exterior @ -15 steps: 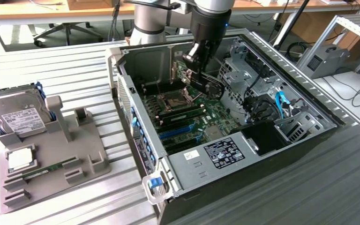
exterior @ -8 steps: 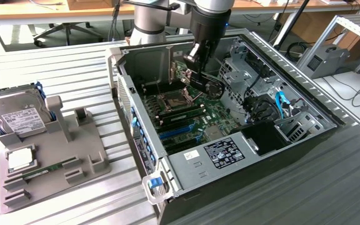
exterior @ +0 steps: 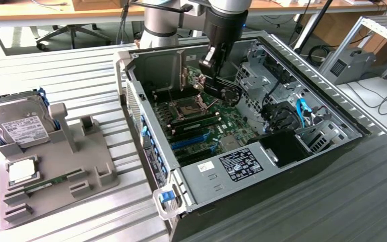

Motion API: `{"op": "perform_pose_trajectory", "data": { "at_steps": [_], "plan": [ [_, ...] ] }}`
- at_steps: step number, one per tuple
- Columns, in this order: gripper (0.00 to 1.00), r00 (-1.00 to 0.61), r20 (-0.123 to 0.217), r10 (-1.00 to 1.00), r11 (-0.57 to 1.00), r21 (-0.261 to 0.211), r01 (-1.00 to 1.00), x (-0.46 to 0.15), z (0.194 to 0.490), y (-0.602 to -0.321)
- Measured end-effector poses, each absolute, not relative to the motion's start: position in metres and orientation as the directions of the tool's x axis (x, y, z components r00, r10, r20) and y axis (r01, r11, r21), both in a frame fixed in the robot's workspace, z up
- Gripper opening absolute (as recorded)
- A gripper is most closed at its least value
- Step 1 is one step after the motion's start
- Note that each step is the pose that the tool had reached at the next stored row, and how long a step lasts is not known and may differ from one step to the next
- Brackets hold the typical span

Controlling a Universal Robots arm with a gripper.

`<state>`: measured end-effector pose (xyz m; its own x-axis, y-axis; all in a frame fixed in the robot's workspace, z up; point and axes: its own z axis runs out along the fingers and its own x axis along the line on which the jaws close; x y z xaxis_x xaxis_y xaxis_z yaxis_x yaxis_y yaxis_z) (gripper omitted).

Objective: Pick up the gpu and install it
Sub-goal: 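Insert the gpu into the slot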

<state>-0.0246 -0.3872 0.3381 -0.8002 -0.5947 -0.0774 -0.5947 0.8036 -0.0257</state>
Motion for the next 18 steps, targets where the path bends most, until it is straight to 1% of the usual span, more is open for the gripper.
{"op": "perform_pose_trajectory", "data": {
  "at_steps": [18],
  "plan": [
    [0.26, -0.698, -0.077, -0.712, 0.701, -0.026, -0.713, -0.0246, 0.3381, -0.3856]
  ]
}}
